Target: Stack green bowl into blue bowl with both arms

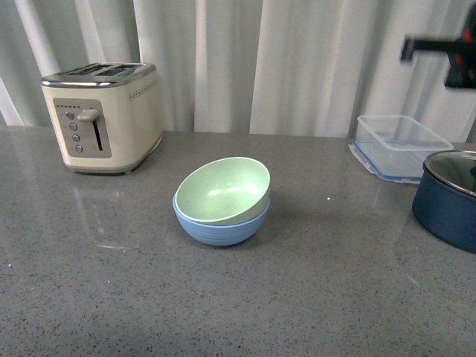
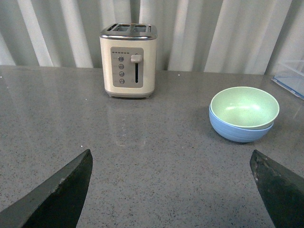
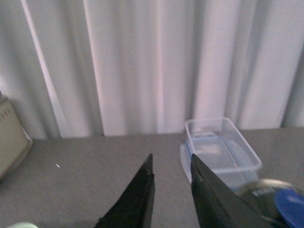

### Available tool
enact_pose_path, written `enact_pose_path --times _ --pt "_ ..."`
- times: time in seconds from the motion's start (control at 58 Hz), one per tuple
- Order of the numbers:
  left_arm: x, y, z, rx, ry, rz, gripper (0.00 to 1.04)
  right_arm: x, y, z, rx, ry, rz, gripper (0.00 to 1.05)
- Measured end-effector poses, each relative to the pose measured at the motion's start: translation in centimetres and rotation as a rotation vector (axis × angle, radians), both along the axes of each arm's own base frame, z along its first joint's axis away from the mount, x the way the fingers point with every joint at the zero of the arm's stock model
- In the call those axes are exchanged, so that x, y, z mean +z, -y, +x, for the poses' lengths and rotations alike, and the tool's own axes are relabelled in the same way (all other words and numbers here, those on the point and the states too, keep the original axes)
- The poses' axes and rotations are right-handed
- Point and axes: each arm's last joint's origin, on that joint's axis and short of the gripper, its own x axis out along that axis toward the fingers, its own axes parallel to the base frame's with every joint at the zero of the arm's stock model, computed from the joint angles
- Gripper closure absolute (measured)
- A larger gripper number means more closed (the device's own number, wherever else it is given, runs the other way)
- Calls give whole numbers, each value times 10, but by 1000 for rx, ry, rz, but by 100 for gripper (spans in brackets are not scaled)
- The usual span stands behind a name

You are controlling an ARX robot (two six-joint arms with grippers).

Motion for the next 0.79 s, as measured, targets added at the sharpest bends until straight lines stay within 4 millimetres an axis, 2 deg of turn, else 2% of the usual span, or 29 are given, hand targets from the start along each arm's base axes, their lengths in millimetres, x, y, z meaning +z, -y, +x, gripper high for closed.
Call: enact_pose_path --times 0.034,0.069,0.328,0.534,0.793 --pt "0 0 0 0 0 0 7 -15 6 -13 10 -34 -16 101" --pt "0 0 0 0 0 0 7 -21 10 -20 15 -44 -28 104" --pt "0 0 0 1 0 0 7 -38 37 -75 15 -27 -29 104" --pt "0 0 0 0 0 0 7 -49 50 -104 11 -30 -29 104" --pt "0 0 0 0 0 0 7 -58 61 -132 33 -34 -29 104"
